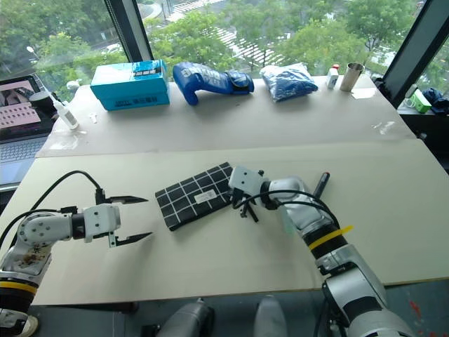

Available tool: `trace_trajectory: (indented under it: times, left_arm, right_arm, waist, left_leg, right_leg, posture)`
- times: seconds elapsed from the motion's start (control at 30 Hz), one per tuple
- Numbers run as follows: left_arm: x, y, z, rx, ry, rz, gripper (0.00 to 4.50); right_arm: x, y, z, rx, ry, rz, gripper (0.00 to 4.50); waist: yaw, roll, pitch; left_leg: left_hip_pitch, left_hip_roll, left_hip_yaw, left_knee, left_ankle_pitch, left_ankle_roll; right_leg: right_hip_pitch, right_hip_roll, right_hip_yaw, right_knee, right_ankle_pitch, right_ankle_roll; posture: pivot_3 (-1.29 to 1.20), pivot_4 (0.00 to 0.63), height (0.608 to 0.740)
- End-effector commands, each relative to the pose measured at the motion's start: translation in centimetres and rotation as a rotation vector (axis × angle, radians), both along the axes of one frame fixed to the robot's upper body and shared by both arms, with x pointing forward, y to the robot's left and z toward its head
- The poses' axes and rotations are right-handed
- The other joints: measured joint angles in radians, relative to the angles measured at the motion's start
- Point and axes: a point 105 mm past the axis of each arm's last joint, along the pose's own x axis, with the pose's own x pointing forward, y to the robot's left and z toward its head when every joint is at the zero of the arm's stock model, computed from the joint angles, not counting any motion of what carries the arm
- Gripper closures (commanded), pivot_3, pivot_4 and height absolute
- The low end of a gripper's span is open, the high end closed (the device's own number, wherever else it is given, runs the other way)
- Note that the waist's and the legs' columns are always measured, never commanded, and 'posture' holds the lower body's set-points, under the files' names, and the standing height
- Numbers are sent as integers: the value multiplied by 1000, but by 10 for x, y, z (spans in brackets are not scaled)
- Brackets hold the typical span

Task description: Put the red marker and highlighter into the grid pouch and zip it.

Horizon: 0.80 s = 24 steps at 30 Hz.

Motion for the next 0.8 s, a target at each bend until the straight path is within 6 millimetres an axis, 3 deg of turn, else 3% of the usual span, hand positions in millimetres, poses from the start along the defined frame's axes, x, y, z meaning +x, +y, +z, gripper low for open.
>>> trace_trajectory:
  times: [0.03,0.27,0.37,0.7,0.8]
  left_arm:
    - [7,-20,-5,17,-60,-64,0]
    - [24,-51,-4,-25,-162,-113,0]
    - [27,-56,-2,-34,-169,-135,636]
    - [20,-53,-2,-68,-106,-151,4464]
    - [18,-54,-2,-79,-94,-152,4464]
  right_arm:
    - [-3,-6,-20,-45,50,-29,4487]
    - [-4,-6,-19,-28,58,-39,4487]
    - [-8,-6,-20,-13,72,-39,4500]
    - [-9,-8,-20,4,86,-53,4500]
    - [-9,-7,-19,16,85,-53,4500]
  waist:
    - [2,0,-1]
    - [6,0,-5]
    - [6,0,-5]
    - [4,0,-5]
    - [3,0,-5]
  left_leg:
    - [0,0,0,0,0,0]
    - [0,0,0,1,1,-1]
    - [0,0,0,1,3,-5]
    - [0,0,0,1,3,-5]
    - [0,0,-1,1,3,-5]
  right_leg:
    - [0,0,0,0,0,0]
    - [1,0,0,0,0,0]
    - [1,0,0,0,0,0]
    - [0,0,0,0,0,0]
    - [0,0,0,0,0,0]
  posture:
    - [0,150,740]
    - [0,150,740]
    - [0,150,740]
    - [0,150,740]
    - [0,150,740]
